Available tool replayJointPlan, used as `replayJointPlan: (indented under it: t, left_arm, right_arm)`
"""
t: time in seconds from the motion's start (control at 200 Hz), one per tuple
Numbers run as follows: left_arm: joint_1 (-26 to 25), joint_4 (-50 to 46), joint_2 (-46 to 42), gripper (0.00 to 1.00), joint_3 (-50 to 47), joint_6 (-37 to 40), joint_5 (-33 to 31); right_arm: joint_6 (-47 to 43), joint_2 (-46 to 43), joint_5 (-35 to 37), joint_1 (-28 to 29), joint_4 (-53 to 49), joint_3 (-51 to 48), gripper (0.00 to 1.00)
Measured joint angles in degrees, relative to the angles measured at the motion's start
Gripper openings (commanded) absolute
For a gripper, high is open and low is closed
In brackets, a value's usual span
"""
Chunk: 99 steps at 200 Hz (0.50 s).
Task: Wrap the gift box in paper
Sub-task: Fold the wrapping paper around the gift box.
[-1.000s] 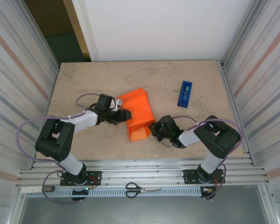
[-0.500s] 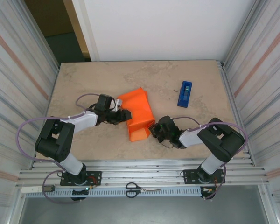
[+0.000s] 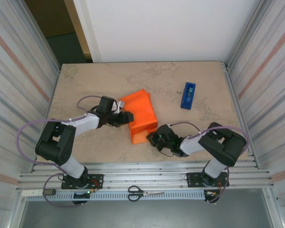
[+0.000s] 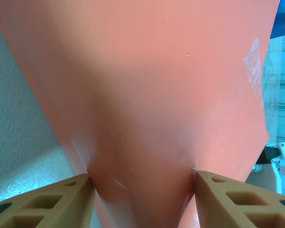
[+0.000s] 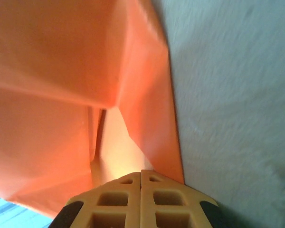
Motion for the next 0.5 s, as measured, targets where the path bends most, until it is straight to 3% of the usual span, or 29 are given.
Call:
replayJointPlan:
  t: [0.225, 0.496]
  left_arm:
    - [0.00, 0.02, 0.00, 0.56, -0.02, -0.02, 0.00]
    - [0.00, 0.00, 0.00, 0.56, 0.00, -0.02, 0.00]
  right_arm:
    - [0.22, -1.22, 0.17, -0.07, -0.24, -0.28, 0.00]
    - [-5.22, -14.95, -0.55, -8.68, -10.51, -0.81, 0.00]
